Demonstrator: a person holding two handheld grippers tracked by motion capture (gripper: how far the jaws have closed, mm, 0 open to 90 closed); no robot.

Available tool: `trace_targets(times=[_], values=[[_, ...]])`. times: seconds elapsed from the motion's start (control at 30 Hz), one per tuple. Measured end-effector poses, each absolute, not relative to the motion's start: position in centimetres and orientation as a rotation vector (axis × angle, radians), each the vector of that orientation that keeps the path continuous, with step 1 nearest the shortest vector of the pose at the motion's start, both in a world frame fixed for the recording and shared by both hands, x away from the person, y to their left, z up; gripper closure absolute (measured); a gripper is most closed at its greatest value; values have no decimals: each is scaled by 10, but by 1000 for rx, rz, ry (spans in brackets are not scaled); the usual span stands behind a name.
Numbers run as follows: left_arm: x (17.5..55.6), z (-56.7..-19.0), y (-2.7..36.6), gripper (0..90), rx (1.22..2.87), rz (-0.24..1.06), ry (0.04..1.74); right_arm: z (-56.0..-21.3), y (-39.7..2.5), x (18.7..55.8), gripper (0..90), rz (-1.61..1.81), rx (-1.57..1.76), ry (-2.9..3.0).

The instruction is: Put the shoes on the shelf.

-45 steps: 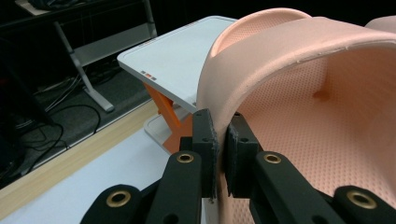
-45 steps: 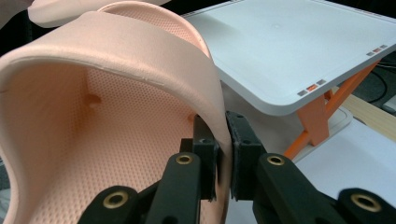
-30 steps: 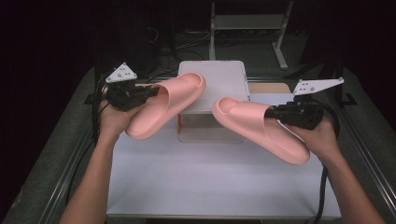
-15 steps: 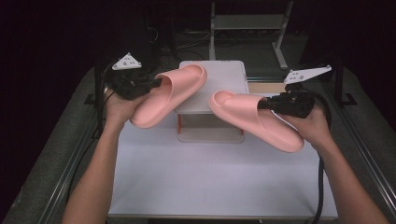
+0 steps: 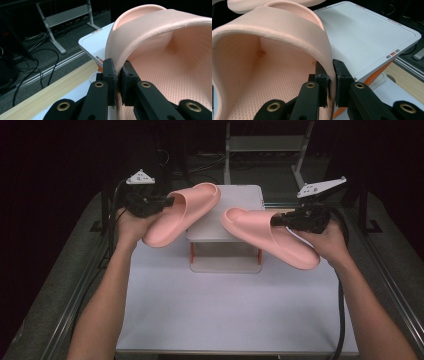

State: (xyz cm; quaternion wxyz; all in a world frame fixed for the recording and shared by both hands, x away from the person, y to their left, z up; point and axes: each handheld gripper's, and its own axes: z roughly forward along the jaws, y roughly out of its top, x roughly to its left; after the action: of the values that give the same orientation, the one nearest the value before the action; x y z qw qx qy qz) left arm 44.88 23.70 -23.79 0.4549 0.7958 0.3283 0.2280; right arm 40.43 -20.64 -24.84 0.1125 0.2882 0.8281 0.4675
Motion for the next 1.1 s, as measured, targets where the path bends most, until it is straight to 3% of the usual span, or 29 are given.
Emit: trace_targets(times=[1.1], values=[[490, -226, 226, 841, 1964, 545, 898, -236, -206, 473, 826, 1302, 988, 2383]])
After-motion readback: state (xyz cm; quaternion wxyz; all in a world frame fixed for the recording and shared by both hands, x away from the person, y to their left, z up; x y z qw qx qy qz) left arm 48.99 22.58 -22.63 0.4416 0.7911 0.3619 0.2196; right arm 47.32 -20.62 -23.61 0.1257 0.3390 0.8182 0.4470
